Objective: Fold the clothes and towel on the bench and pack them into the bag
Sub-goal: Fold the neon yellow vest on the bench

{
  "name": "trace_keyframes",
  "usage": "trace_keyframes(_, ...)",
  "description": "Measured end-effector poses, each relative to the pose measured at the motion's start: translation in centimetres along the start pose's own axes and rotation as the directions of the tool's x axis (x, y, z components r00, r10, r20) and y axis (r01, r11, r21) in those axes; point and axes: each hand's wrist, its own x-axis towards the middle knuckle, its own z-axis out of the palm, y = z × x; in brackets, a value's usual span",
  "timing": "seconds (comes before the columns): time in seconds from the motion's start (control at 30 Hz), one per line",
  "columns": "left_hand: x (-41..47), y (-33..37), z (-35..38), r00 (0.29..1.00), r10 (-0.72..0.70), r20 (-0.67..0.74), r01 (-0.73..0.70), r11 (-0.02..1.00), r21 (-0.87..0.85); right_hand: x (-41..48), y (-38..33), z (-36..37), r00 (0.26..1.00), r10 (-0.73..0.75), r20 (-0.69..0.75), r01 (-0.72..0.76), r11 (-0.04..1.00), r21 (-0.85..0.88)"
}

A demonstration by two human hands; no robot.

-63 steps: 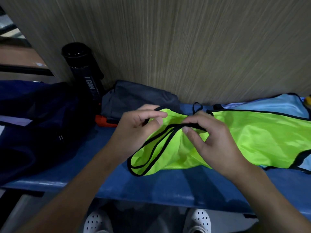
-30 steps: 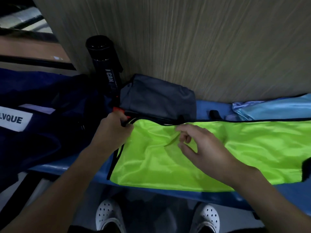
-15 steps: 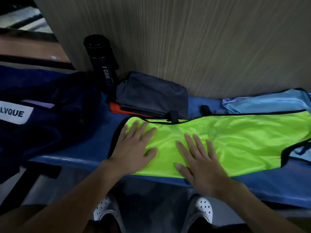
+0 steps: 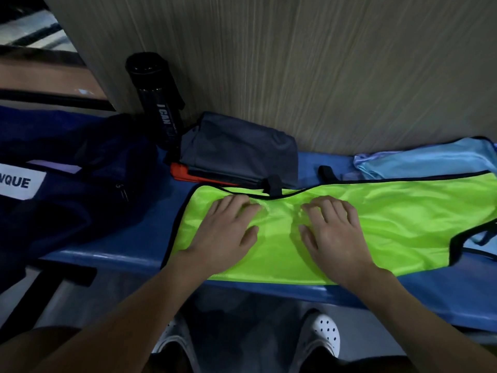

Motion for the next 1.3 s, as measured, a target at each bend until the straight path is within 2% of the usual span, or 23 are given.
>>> trace_keyframes(0.13,0.5,-0.3,0.4,0.970,-0.173,0.172,0.160,0.983,0.090,0.8,0.6,1.4,0.966,0.054,0.251,-0.054,0.999,-0.007)
trace_keyframes(0.2,0.6,-0.6,0.6,0.952,-0.230,0.201,0.211,0.971,0.114,1.0,1.0,1.8,0.928,0.086,0.362,-0.092,0.996,-0.002)
trace_keyframes(0.27,0.7,-0.7,0.7,0.940,-0.268,0.211,0.250,0.962,0.110,1.1,1.4,1.9,0.912,0.091,0.399,-0.097,0.995,-0.004)
trace_keyframes(0.37,0.5,-0.7,0.6,0.926,-0.304,0.224,0.278,0.950,0.139,1.0,1.7,1.4,0.948,0.066,0.311,-0.079,0.996,0.031)
trace_keyframes(0.47,0.6,0.5,-0.2,0.938,-0.333,0.096,0.322,0.939,0.117,0.7,1.9,0.3,0.998,0.060,0.037,-0.062,0.997,0.049)
trace_keyframes(0.53,0.7,1.8,-0.5,0.978,-0.202,-0.045,0.204,0.976,0.076,0.3,2.1,0.0,0.993,0.112,-0.038,-0.112,0.994,0.001)
trace_keyframes(0.57,0.7,2.3,-0.2,0.993,-0.101,-0.061,0.105,0.993,0.059,0.1,2.1,-0.1,0.990,0.139,-0.001,-0.139,0.990,-0.013)
trace_keyframes(0.63,0.6,3.2,0.3,0.999,0.028,0.044,-0.029,0.999,0.032,-0.7,2.3,0.7,0.973,0.159,0.166,-0.157,0.987,-0.021)
trace_keyframes(0.7,0.5,3.0,0.8,0.986,0.014,0.169,-0.021,0.999,0.041,-1.4,2.8,1.5,0.944,0.146,0.296,-0.156,0.988,0.011)
trace_keyframes(0.77,0.5,2.5,1.3,0.980,-0.019,0.197,0.006,0.998,0.064,-1.6,3.0,1.5,0.952,0.136,0.276,-0.150,0.988,0.032)
trace_keyframes(0.83,0.8,2.8,1.0,0.985,-0.039,0.169,0.021,0.994,0.104,-1.8,3.3,1.0,0.962,0.141,0.233,-0.152,0.988,0.028)
trace_keyframes(0.93,2.0,4.8,0.2,0.999,-0.053,0.002,0.052,0.986,0.161,-2.9,4.6,1.0,0.958,0.152,0.242,-0.168,0.985,0.045)
trace_keyframes(1.03,4.6,8.0,-0.4,0.992,0.093,-0.084,-0.078,0.982,0.173,-3.8,5.7,0.7,0.976,0.113,0.184,-0.127,0.990,0.066)
trace_keyframes(1.17,10.6,12.9,-0.3,0.969,0.248,-0.004,-0.245,0.958,0.148,-4.2,8.0,-0.7,0.975,0.207,0.075,-0.211,0.976,0.050)
trace_keyframes(1.3,16.0,17.9,0.1,0.941,0.328,0.083,-0.336,0.936,0.102,-6.0,11.2,0.0,0.963,0.228,0.146,-0.228,0.974,-0.014)
